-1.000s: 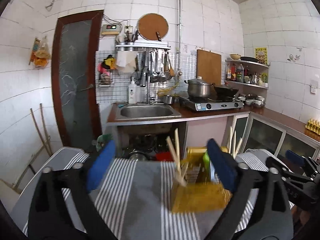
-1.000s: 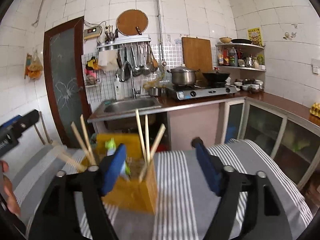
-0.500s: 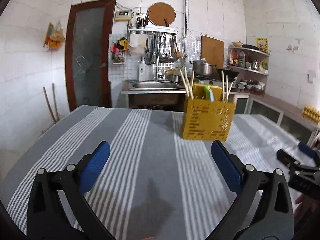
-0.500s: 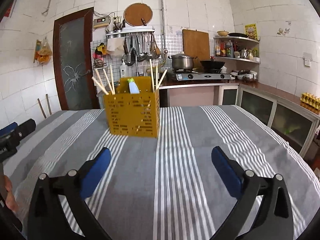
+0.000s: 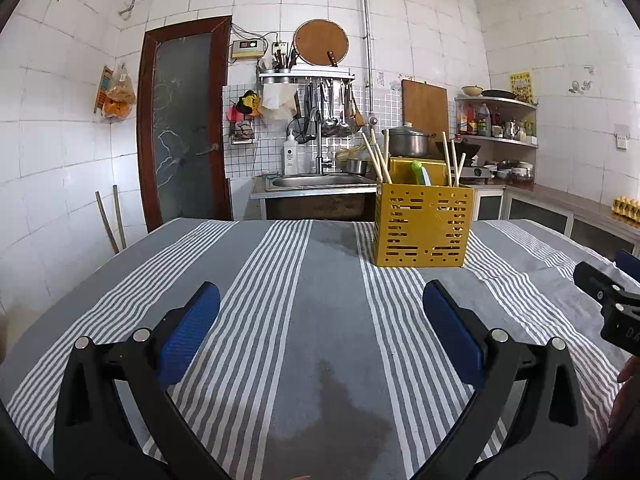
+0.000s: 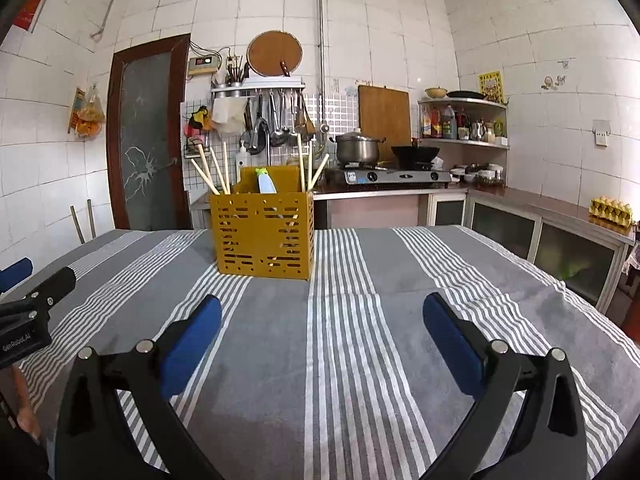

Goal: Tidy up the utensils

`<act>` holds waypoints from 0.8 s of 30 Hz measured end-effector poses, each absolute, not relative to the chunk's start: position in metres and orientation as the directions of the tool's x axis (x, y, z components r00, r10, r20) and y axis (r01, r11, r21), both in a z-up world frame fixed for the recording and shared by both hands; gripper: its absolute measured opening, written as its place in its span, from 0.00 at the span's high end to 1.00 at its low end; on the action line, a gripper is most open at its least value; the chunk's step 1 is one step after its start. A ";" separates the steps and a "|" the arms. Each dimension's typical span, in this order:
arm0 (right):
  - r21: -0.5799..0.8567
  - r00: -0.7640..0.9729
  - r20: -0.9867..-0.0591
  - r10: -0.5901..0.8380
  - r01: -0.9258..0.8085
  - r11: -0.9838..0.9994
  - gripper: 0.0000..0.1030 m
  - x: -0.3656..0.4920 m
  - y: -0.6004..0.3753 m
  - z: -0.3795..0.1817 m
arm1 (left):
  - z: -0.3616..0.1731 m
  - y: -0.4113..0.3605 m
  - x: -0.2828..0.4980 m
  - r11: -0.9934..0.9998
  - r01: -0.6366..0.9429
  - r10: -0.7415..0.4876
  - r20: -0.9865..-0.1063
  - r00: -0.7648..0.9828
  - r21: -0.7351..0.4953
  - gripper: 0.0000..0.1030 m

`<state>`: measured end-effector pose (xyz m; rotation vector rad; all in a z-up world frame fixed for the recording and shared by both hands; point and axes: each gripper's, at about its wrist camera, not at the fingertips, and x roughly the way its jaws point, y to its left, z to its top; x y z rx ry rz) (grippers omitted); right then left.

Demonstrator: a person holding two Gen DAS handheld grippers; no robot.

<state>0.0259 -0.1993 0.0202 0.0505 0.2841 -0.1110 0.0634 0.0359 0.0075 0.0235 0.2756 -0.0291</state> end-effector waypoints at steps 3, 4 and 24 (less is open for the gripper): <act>0.027 0.955 -0.275 -0.109 0.121 0.992 0.04 0.026 -0.198 0.021 | 0.007 0.039 0.064 1.000 0.018 -0.014 -0.275 0.961 0.012 0.05; 0.025 0.956 -0.271 -0.109 0.120 0.992 0.04 0.025 -0.197 0.021 | 0.007 0.039 0.063 1.000 0.013 -0.009 -0.270 0.963 0.014 0.05; 0.000 0.968 -0.225 -0.113 0.116 0.993 0.04 0.012 -0.188 0.024 | 0.010 0.033 0.051 0.999 0.014 -0.005 -0.213 0.977 0.039 0.05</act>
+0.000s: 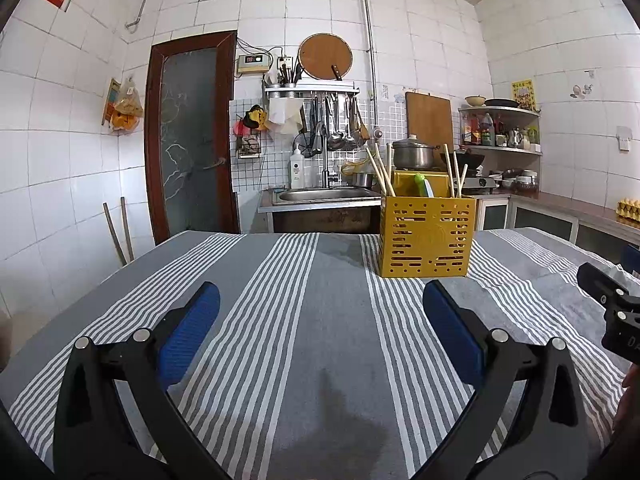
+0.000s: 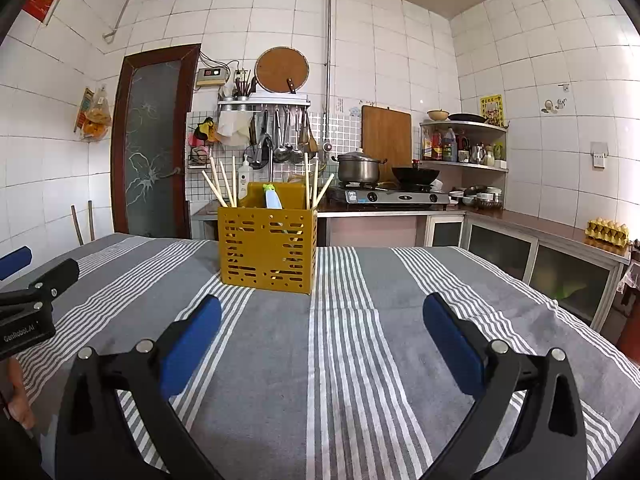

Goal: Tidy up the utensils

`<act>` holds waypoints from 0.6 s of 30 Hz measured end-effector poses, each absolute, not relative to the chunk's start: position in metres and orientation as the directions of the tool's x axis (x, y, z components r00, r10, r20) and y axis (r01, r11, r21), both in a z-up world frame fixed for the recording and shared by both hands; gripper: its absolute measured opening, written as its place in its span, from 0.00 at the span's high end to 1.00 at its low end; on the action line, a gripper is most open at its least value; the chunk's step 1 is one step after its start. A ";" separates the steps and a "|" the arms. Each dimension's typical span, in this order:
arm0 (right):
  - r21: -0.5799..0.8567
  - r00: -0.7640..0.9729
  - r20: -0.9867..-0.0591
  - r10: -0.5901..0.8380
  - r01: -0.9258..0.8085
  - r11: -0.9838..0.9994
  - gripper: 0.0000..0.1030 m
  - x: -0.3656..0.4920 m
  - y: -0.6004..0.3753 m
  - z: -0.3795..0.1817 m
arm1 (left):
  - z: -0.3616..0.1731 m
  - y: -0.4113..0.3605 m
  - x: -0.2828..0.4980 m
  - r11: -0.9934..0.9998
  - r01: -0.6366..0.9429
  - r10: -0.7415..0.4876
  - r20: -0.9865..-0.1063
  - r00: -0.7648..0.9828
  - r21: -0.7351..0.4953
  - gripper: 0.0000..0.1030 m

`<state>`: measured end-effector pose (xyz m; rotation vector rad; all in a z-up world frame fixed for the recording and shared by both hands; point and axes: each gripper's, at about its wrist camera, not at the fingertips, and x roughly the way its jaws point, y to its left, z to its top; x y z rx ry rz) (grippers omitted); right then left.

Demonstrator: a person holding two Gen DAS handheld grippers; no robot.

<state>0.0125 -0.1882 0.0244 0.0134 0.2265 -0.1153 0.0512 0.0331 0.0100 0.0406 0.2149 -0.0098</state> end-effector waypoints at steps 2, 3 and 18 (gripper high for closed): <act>0.000 0.968 -0.226 -0.113 0.116 0.993 0.04 0.012 -0.188 0.025 | 0.010 0.034 0.051 0.999 0.021 -0.012 -0.211 0.977 0.040 0.05; -0.001 0.968 -0.226 -0.114 0.116 0.993 0.04 0.012 -0.188 0.024 | 0.010 0.034 0.050 0.999 0.022 -0.012 -0.209 0.978 0.043 0.05; 0.003 0.967 -0.229 -0.116 0.120 0.993 0.04 0.015 -0.190 0.024 | 0.010 0.032 0.047 0.998 0.033 -0.022 -0.199 0.980 0.048 0.05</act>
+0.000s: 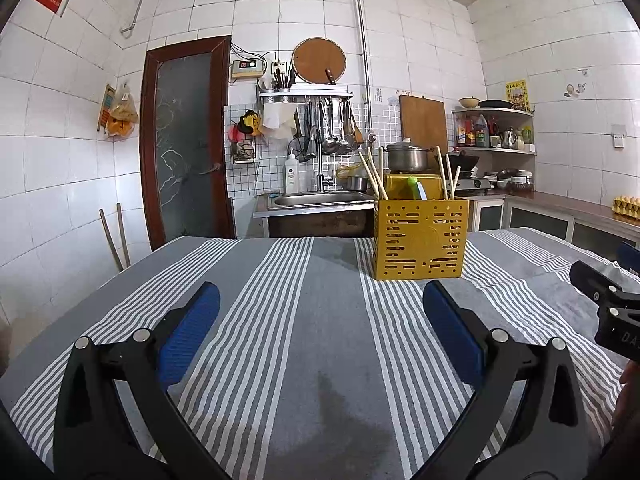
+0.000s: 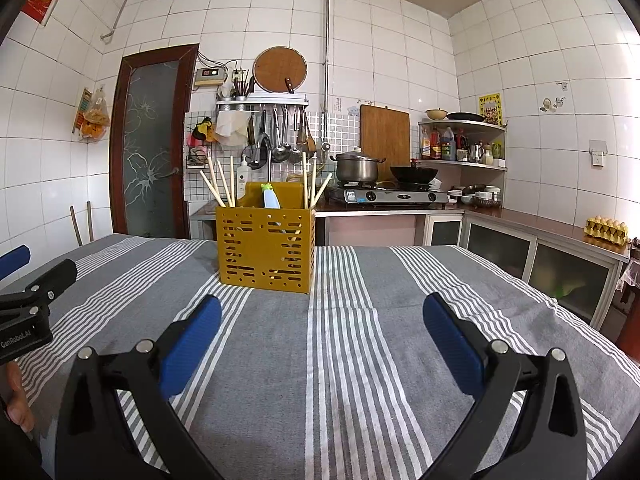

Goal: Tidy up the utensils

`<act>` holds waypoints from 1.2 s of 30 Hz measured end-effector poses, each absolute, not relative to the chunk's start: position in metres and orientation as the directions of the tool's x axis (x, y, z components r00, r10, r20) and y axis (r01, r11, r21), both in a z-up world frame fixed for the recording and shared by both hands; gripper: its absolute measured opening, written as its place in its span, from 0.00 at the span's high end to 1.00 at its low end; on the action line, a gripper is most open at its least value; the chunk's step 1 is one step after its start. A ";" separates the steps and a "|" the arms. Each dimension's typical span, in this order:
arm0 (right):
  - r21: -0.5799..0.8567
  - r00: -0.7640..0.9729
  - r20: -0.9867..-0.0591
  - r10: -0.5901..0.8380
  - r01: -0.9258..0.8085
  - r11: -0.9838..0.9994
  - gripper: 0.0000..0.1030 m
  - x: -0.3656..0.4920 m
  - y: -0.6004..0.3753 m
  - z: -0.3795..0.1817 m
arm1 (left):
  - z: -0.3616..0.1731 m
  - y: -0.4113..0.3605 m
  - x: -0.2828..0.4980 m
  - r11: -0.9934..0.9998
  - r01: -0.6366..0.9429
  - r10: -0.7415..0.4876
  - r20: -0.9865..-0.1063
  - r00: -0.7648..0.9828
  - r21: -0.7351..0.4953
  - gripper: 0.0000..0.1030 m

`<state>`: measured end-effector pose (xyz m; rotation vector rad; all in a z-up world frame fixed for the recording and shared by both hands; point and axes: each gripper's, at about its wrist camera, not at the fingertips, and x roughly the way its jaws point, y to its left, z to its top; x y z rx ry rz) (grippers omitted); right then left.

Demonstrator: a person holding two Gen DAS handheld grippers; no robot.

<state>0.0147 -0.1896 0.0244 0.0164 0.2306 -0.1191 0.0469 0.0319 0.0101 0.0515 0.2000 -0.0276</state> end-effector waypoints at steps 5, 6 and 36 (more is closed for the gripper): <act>0.001 0.966 -0.229 -0.117 0.120 0.993 0.04 0.015 -0.190 0.025 | 0.011 0.032 0.048 0.998 0.036 -0.026 -0.203 0.979 0.047 0.05; 0.002 0.966 -0.230 -0.116 0.120 0.993 0.04 0.015 -0.189 0.025 | 0.011 0.032 0.048 0.998 0.036 -0.026 -0.203 0.979 0.046 0.05; 0.006 0.964 -0.234 -0.125 0.129 0.992 0.04 0.017 -0.193 0.025 | 0.013 0.034 0.046 0.999 0.025 -0.016 -0.194 0.981 0.046 0.05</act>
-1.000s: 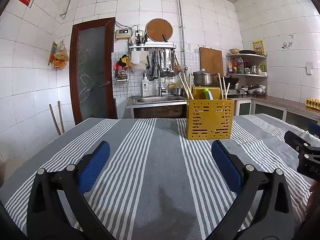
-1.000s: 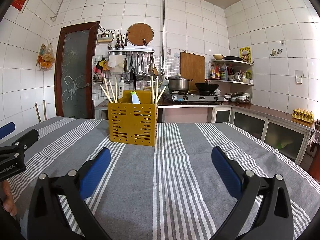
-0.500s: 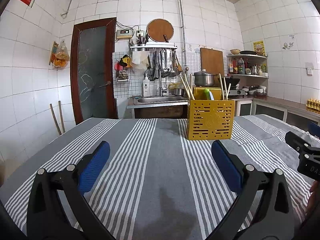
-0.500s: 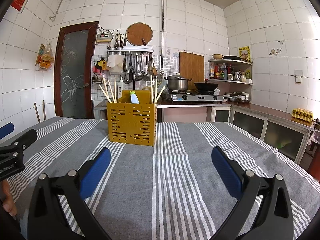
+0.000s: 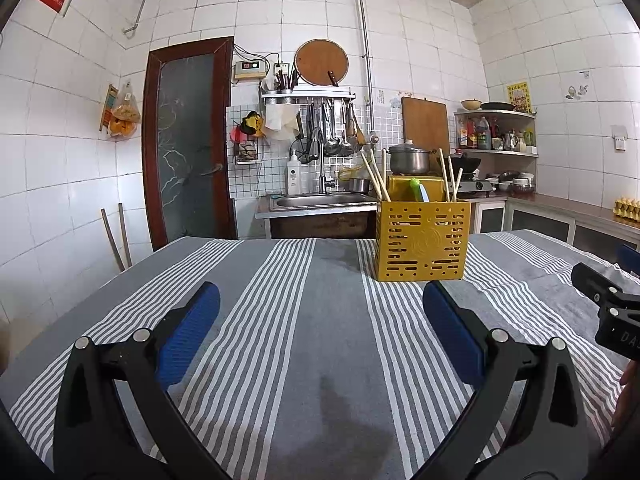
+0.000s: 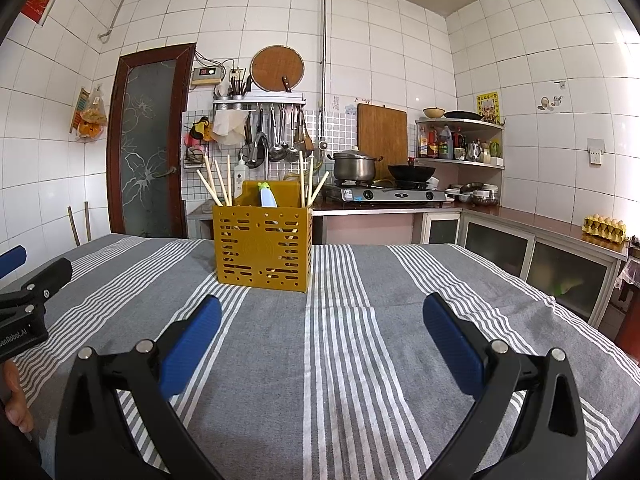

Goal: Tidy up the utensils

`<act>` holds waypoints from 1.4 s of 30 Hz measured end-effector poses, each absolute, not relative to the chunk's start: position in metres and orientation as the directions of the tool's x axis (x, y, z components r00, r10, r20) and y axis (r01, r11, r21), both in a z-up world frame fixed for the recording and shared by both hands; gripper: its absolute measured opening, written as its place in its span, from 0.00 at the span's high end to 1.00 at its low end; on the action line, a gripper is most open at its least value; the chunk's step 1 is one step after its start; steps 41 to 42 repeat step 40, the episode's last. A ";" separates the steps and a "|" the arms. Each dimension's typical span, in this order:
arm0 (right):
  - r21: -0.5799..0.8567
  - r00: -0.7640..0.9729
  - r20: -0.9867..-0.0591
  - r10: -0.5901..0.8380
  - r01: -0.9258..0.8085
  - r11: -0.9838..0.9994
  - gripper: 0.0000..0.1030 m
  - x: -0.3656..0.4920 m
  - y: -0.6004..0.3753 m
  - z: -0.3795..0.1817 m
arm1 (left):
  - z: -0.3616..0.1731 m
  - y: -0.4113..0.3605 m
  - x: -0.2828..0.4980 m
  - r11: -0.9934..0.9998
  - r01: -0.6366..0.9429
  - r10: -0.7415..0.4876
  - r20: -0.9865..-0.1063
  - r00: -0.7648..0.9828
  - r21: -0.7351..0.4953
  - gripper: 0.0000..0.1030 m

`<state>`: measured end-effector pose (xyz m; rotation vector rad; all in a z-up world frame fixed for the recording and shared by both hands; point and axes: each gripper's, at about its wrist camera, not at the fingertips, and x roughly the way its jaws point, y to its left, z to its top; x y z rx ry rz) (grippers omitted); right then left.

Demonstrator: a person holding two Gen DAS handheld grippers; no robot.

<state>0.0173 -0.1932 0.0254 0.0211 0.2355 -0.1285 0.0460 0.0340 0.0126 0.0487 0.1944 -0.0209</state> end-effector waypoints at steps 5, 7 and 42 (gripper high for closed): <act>0.007 0.965 -0.233 -0.124 0.129 0.992 0.04 0.017 -0.193 0.025 | 0.013 0.035 0.046 0.999 0.025 -0.016 -0.194 0.981 0.045 0.05; 0.006 0.964 -0.234 -0.124 0.129 0.992 0.04 0.017 -0.193 0.025 | 0.013 0.035 0.046 0.999 0.024 -0.015 -0.193 0.981 0.045 0.05; 0.007 0.964 -0.233 -0.128 0.134 0.991 0.04 0.016 -0.194 0.026 | 0.018 0.037 0.039 0.999 0.011 -0.001 -0.186 0.983 0.051 0.05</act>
